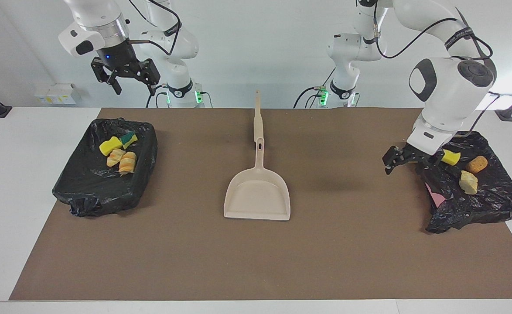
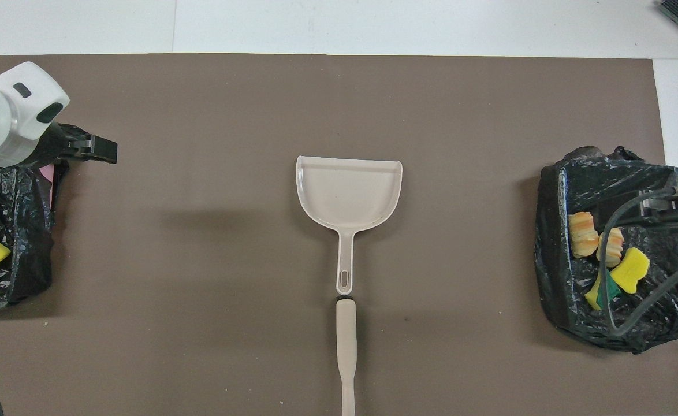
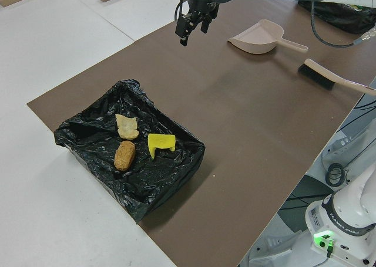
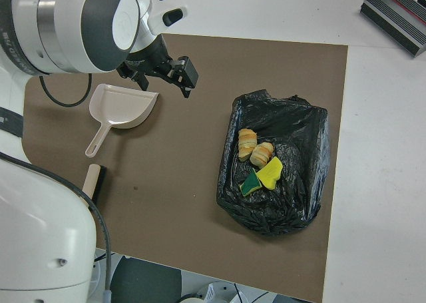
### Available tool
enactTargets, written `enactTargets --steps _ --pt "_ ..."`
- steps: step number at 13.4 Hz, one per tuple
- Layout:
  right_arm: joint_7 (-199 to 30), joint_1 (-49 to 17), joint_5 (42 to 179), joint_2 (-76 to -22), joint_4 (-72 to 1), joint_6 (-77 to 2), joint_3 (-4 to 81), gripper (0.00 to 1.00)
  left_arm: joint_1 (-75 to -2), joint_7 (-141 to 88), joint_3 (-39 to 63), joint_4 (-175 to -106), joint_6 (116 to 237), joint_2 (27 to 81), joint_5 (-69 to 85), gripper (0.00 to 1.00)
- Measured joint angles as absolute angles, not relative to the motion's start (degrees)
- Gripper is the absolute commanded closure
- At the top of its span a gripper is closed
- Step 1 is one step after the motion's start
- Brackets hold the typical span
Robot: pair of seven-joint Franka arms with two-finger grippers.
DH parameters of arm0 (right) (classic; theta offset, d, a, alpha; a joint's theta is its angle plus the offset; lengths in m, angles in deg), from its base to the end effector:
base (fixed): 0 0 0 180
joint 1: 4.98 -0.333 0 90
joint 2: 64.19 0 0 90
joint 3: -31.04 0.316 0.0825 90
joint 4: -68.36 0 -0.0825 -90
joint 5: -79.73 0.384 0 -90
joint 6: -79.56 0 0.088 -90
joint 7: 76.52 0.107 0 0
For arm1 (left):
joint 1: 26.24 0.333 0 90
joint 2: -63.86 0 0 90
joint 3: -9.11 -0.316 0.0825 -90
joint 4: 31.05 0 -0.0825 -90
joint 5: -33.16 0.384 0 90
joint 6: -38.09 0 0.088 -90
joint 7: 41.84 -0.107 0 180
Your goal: Sweep and dump trash in bin
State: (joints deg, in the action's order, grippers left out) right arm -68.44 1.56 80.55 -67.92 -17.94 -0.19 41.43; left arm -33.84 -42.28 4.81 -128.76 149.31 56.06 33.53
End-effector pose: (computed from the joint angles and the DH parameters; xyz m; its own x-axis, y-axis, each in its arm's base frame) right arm 0.5133 0.0401 0.6734 0.9961 -0.0723 -0.0501 -0.0721 -0.9974 0.0046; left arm 0.6137 -0.0372 0.5142 0.9926 -0.0690 0.0997 -0.0676 -0.9976 -0.0172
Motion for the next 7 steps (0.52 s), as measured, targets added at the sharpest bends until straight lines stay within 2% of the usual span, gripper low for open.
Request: enactTargets --steps 7 --pt "-68.44 1.60 80.55 -67.93 -17.94 -0.19 41.27 0.00 -29.53 -45.96 4.63 -127.88 138.60 62.22 34.35 0.00"
